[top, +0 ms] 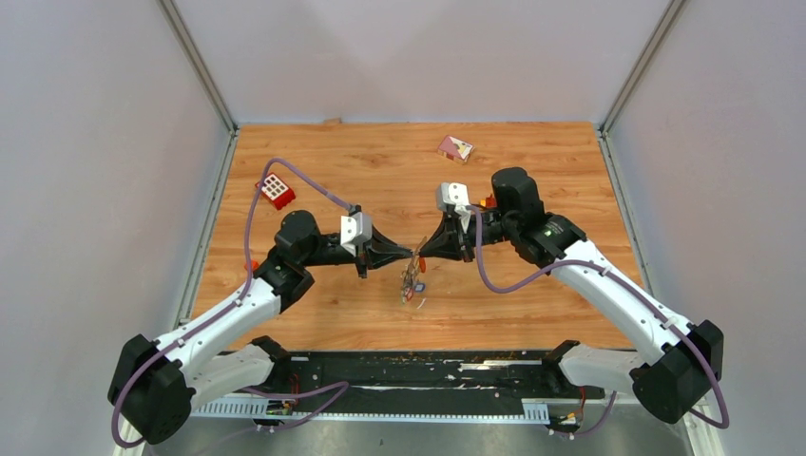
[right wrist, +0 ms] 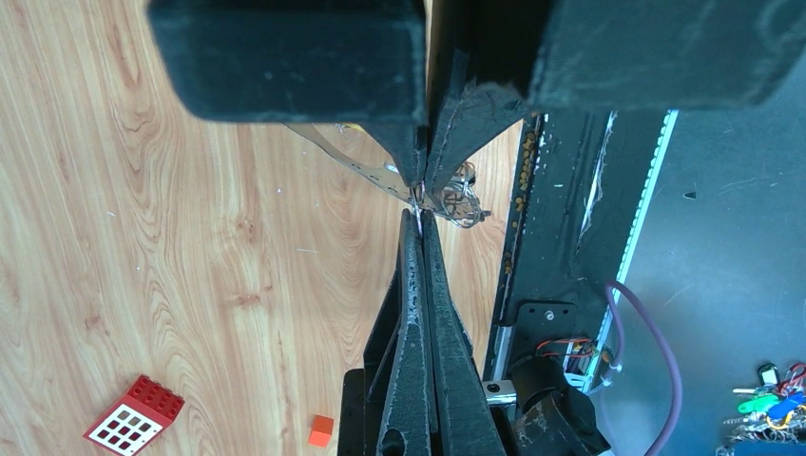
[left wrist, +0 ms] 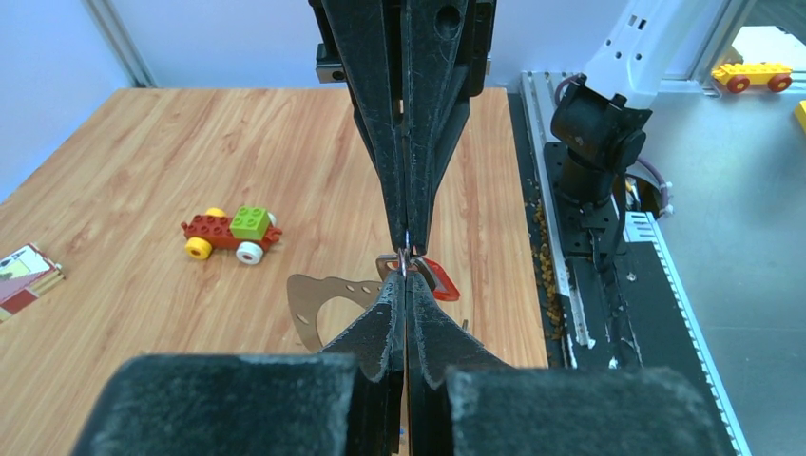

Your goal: Put the keys on the keyring

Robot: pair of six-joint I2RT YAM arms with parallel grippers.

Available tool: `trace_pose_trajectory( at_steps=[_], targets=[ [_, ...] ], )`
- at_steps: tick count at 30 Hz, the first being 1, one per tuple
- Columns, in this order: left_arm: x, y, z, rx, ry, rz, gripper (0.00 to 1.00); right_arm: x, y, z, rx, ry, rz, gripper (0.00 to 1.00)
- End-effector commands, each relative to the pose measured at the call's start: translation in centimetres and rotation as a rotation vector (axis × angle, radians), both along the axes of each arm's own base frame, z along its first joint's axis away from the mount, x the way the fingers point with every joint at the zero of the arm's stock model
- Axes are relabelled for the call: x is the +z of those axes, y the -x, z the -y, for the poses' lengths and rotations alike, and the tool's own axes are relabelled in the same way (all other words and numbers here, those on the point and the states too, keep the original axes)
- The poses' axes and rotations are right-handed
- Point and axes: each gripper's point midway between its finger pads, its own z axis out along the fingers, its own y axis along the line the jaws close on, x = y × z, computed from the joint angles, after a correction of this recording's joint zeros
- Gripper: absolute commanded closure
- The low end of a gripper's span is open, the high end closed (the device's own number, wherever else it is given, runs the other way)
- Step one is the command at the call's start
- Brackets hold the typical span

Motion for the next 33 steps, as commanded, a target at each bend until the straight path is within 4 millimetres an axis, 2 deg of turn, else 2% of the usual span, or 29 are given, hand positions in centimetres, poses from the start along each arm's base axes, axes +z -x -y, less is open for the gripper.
trace_pose_trajectory(
  at_steps=[1,7,16,30,33],
  targets=[
    [2.4,0.1,-0.1,0.003,0.055,0.102,1.00,0.8,0.1,0.0,0.018,-0.020,0.044,1.00],
    [2.2,-0.2,-0.2,0.017,0.044,0.096,1.00,1.1,0.5,0.0,0.036,-0.028,0.048,1.00],
    [2.6,0.8,-0.2,-0.033,0.064,0.123,1.00,0.2,-0.3,0.0,0.007,-0.002,0.047,1.00],
    [3.6,1.8,-0.5,-0.068,0.141,0.152,1.00,-0.5,0.0,0.0,0.034,0.005,0.034,1.00],
    [3.6,1.9,-0.5,-0.071,0.147,0.156,1.00,-0.4,0.2,0.0,0.045,0.001,0.031,0.97]
  ],
)
